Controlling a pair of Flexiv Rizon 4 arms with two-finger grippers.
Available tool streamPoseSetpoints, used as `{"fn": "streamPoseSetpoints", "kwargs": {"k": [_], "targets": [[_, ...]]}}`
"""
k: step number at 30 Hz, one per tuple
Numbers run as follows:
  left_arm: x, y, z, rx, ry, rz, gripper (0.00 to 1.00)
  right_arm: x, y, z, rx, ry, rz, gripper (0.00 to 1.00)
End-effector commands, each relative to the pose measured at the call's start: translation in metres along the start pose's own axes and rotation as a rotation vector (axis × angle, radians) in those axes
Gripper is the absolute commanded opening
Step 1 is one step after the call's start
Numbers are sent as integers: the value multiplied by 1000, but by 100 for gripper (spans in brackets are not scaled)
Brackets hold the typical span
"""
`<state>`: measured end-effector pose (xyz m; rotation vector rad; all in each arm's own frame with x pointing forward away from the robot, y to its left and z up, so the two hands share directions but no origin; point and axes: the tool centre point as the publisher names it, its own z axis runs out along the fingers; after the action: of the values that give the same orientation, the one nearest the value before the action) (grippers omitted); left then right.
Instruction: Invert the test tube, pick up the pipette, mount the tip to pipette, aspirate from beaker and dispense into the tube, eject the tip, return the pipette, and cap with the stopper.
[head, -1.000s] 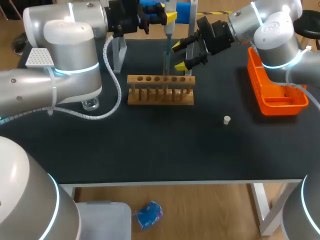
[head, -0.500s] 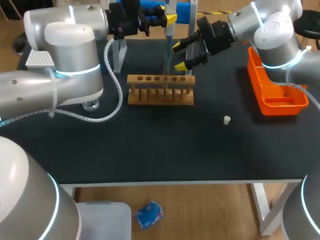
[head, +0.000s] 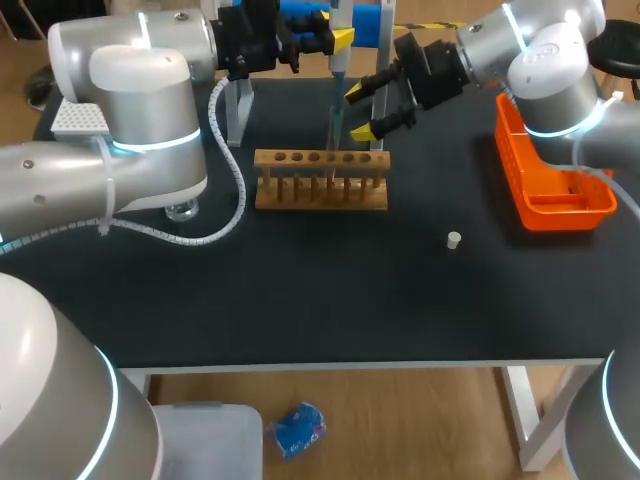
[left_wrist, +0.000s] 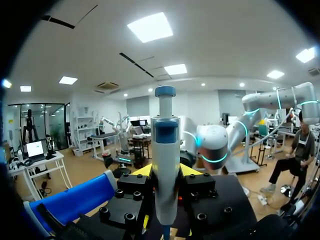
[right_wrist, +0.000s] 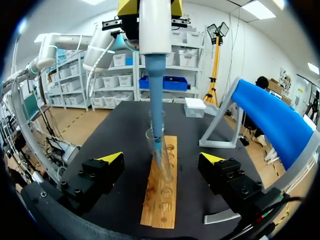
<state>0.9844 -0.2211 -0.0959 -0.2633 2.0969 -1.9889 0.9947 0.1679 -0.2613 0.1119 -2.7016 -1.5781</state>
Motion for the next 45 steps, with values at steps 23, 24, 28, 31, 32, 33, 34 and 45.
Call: {"fn": "streamPoseSetpoints", "kwargs": {"k": [23, 24, 28, 31, 32, 33, 34, 45], "targets": [[1, 1, 1, 5, -7, 1, 0, 22, 102, -136, 52, 19, -155, 100], [1, 1, 1, 5, -7, 1, 0, 22, 108, -139, 63, 23, -157, 100], [1, 1, 1, 5, -7, 1, 0, 22, 129, -146, 72, 37, -168, 100], [1, 1, 1, 5, -7, 1, 0, 20, 143, -151, 63, 36, -180, 100], [1, 1, 1, 5, -7, 1, 0, 19, 148, -153, 60, 33, -183, 100], [1, 1, 1, 5, -7, 1, 0, 18, 154, -155, 46, 32, -188, 100], [1, 1, 1, 5, -7, 1, 0, 17, 160, -157, 42, 29, -191, 100], [1, 1, 1, 5, -7, 1, 0, 7, 211, -158, -25, 24, -214, 100]]}}
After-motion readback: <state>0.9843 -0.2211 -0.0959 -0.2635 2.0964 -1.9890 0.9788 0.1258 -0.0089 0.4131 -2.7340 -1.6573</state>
